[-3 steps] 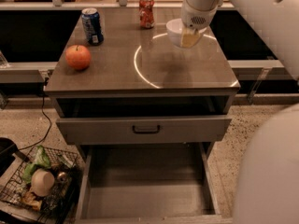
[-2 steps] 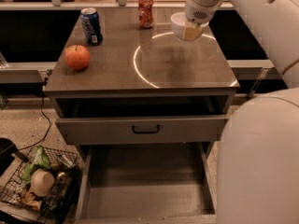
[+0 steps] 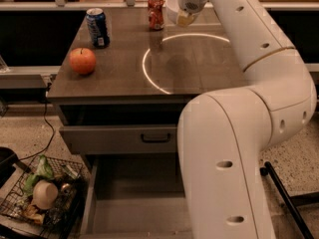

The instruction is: Move white bowl near coke can

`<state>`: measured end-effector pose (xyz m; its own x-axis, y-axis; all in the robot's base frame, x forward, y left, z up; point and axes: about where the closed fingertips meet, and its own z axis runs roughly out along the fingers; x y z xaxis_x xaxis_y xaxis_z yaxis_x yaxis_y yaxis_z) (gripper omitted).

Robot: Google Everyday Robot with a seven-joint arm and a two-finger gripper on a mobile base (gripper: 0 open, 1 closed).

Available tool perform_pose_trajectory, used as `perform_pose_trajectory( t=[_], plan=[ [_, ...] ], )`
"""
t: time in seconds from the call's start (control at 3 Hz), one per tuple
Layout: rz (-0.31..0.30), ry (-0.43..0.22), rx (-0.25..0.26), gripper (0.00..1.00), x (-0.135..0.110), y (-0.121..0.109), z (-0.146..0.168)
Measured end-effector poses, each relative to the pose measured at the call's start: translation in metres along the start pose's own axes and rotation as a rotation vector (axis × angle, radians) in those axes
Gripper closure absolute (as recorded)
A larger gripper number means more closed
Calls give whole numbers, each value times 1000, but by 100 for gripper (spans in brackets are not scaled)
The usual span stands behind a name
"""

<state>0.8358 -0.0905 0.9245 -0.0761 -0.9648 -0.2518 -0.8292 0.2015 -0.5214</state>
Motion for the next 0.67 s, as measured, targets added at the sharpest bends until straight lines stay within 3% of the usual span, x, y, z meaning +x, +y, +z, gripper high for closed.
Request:
perform_pose_trajectory(
  t=[0.33,0.67],
  plan=[
    [0,0,0,100,0,0,0],
    [41,-2,15,100,12,-4,15]
  ],
)
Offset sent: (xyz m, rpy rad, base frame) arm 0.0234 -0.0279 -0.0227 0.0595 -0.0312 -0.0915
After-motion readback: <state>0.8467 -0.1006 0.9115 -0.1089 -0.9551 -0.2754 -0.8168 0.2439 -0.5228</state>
